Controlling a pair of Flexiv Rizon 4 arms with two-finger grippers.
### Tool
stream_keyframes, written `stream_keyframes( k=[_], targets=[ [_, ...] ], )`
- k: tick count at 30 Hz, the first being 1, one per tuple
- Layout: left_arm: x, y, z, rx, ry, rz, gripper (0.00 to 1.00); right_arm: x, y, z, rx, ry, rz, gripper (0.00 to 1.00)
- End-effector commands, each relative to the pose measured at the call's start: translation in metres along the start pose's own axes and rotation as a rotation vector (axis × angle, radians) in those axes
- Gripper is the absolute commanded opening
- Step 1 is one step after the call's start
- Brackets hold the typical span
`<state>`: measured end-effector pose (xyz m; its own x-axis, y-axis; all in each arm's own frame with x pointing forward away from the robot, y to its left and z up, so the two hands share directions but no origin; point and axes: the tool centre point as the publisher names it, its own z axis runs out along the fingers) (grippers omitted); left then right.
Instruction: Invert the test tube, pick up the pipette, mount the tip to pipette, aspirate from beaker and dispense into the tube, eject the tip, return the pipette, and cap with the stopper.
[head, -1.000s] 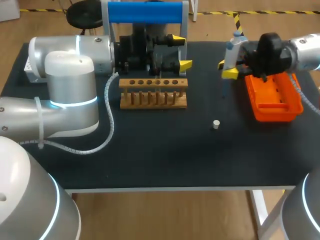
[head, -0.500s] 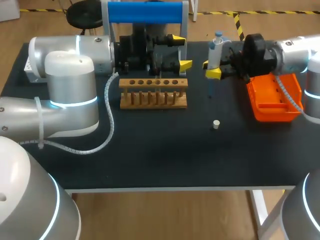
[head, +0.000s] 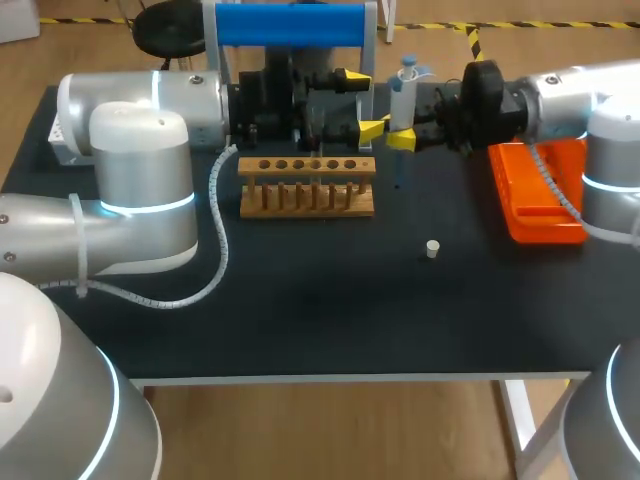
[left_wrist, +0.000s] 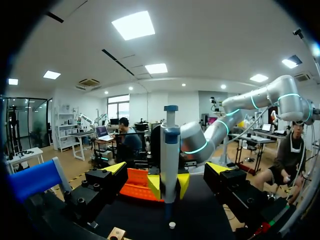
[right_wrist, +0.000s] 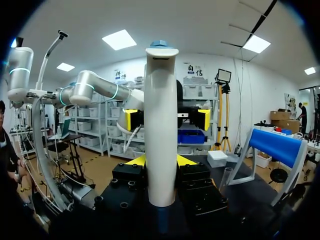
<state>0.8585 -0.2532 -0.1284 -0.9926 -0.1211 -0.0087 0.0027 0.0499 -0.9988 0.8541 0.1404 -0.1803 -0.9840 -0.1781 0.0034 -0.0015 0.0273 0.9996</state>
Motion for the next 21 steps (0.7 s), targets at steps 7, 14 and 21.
stream_keyframes(
  k=[7,14,21],
  targets=[
    [0.001,0.001,0.000,0.004,-0.002,0.001,1.00,-0.007,-0.010,0.020,-0.001,-0.005,0.018,0.00],
    [0.001,0.001,0.000,0.004,-0.002,0.001,1.00,-0.013,-0.005,0.030,-0.010,-0.016,0.012,0.00],
    [0.001,0.001,0.000,0.004,-0.002,0.001,1.00,-0.015,-0.003,0.035,-0.020,-0.018,0.009,0.00]
  ],
)
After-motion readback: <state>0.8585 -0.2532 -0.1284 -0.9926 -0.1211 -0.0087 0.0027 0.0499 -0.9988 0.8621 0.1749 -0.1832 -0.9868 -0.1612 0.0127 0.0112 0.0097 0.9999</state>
